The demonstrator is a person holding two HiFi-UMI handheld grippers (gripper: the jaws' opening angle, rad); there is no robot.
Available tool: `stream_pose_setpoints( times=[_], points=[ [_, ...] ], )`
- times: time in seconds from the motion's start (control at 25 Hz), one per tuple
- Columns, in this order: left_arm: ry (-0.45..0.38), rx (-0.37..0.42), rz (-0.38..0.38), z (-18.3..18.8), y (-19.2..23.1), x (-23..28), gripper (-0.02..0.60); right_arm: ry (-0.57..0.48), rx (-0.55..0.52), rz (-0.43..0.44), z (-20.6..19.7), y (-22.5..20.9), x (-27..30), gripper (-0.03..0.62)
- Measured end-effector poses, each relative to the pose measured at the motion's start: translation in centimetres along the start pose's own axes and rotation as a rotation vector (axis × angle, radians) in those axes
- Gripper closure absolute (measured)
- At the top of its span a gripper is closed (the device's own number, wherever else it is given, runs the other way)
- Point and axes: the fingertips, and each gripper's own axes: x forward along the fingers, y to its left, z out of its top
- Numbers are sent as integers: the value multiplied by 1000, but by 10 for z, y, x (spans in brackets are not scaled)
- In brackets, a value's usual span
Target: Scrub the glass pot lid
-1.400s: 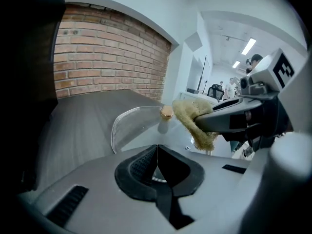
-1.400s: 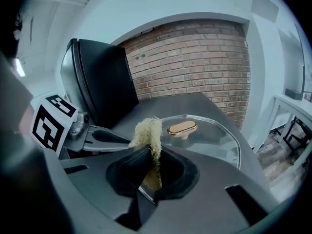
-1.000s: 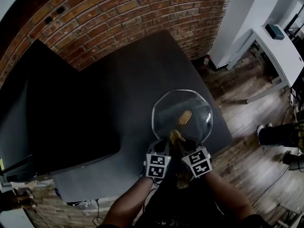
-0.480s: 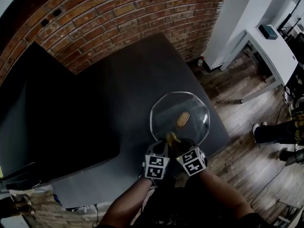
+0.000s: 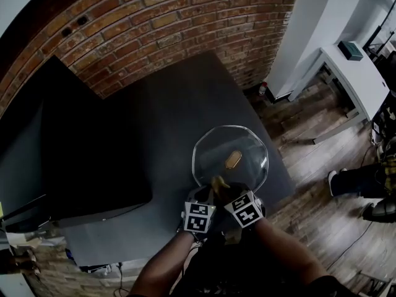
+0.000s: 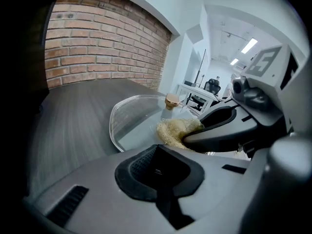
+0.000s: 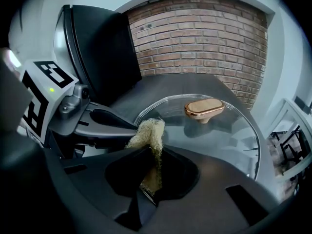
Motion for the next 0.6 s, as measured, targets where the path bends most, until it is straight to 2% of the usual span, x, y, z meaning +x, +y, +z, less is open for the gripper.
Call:
stream_pose_setpoints(
  times=[0.36,0.6],
  points=[
    [16,-37,60,2,3,2,548,14,-27,60,0,-19,-6,542],
    [9,-71,85,1,7,4,548,11,9,53,-3,-45,-16,542]
  ],
)
